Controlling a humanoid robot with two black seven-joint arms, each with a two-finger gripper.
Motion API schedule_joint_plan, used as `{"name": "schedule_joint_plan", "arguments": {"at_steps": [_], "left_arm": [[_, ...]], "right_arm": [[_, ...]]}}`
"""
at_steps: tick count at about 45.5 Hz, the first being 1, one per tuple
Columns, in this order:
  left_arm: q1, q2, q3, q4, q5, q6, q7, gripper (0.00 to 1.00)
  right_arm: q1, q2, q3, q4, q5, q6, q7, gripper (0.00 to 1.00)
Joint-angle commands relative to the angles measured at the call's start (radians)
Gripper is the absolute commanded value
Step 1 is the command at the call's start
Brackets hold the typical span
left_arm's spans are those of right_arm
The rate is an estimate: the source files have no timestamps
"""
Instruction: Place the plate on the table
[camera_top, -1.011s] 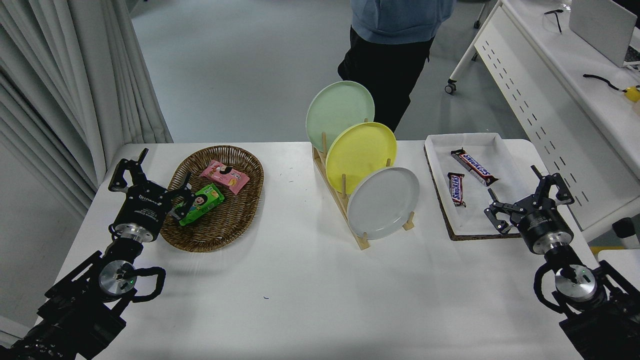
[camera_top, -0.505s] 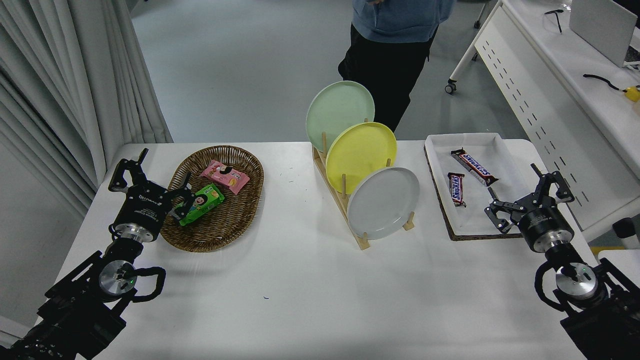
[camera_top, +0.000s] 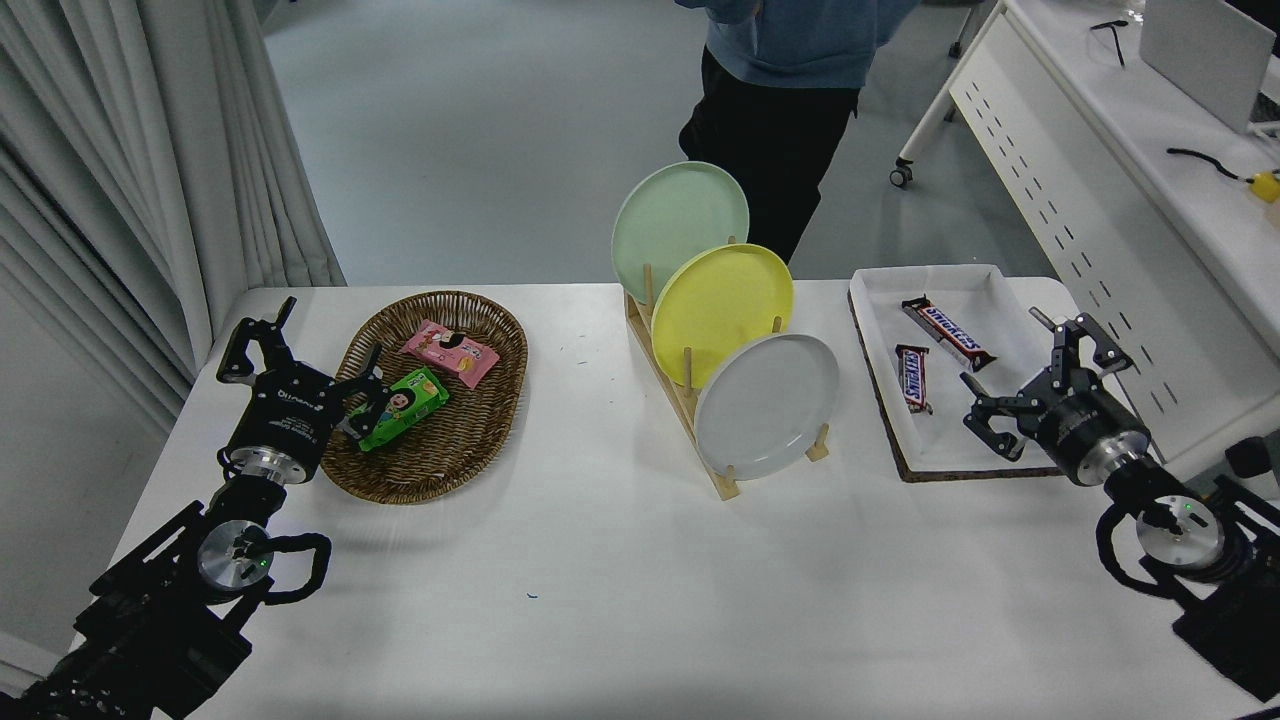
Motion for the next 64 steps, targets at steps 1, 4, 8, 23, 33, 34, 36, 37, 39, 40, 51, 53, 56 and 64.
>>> {"name": "schedule_joint_plan", "arguments": {"at_steps": [1, 4, 8, 23, 33, 34, 36, 37, 39, 40, 51, 53, 56, 64], "left_arm": [[0.0, 0.0, 0.0, 0.0, 0.0, 0.0, 0.0, 1.0], [0.0, 0.0, 0.0, -0.001, -0.001, 0.0, 0.0, 1.0], [0.0, 0.0, 0.0, 0.0, -0.001, 0.0, 0.0, 1.0], [0.0, 0.0, 0.0, -0.001, -0.001, 0.0, 0.0, 1.0], [0.0, 0.0, 0.0, 0.0, 0.0, 0.0, 0.0, 1.0], [0.0, 0.0, 0.0, 0.0, 0.0, 0.0, 0.0, 1.0], [0.0, 0.0, 0.0, 0.0, -0.001, 0.0, 0.0, 1.0], [0.0, 0.0, 0.0, -0.001, -0.001, 0.0, 0.0, 1.0], [0.0, 0.0, 0.0, 0.0, 0.0, 0.0, 0.0, 1.0], [0.0, 0.0, 0.0, 0.0, 0.0, 0.0, 0.0, 1.0], [0.0, 0.0, 0.0, 0.0, 0.0, 0.0, 0.0, 1.0], [0.0, 0.0, 0.0, -0.001, -0.001, 0.0, 0.0, 1.0], [0.0, 0.0, 0.0, -0.001, 0.0, 0.0, 0.0, 1.0], [0.0, 0.0, 0.0, 0.0, -0.001, 0.0, 0.0, 1.0]], "right_arm": [[0.128, -0.152, -0.36, 0.138, 0.085, -0.001, -0.004, 1.0], [0.171, -0.161, -0.435, 0.163, 0.084, 0.001, -0.004, 1.0], [0.234, -0.166, -0.54, 0.2, 0.084, 0.001, -0.004, 1.0], [0.456, -0.288, -0.819, 0.44, 0.081, -0.004, -0.004, 1.0], [0.515, -0.275, -0.801, 0.474, 0.087, -0.182, -0.017, 1.0], [0.519, -0.273, -0.801, 0.474, 0.087, -0.193, -0.025, 1.0], [0.526, -0.267, -0.799, 0.476, 0.088, -0.2, -0.048, 1.0], [0.529, -0.264, -0.798, 0.476, 0.088, -0.2, -0.063, 1.0], [0.538, -0.256, -0.788, 0.474, 0.09, -0.2, -0.094, 1.0], [0.539, -0.253, -0.781, 0.474, 0.09, -0.2, -0.111, 1.0], [0.526, -0.196, -0.646, 0.474, 0.087, -0.213, -0.321, 1.0], [0.527, -0.18, -0.635, 0.474, 0.09, -0.213, -0.329, 1.0], [0.53, -0.15, -0.621, 0.473, 0.092, -0.219, -0.332, 1.0], [0.541, -0.124, -0.615, 0.468, 0.079, -0.249, -0.332, 1.0]]}}
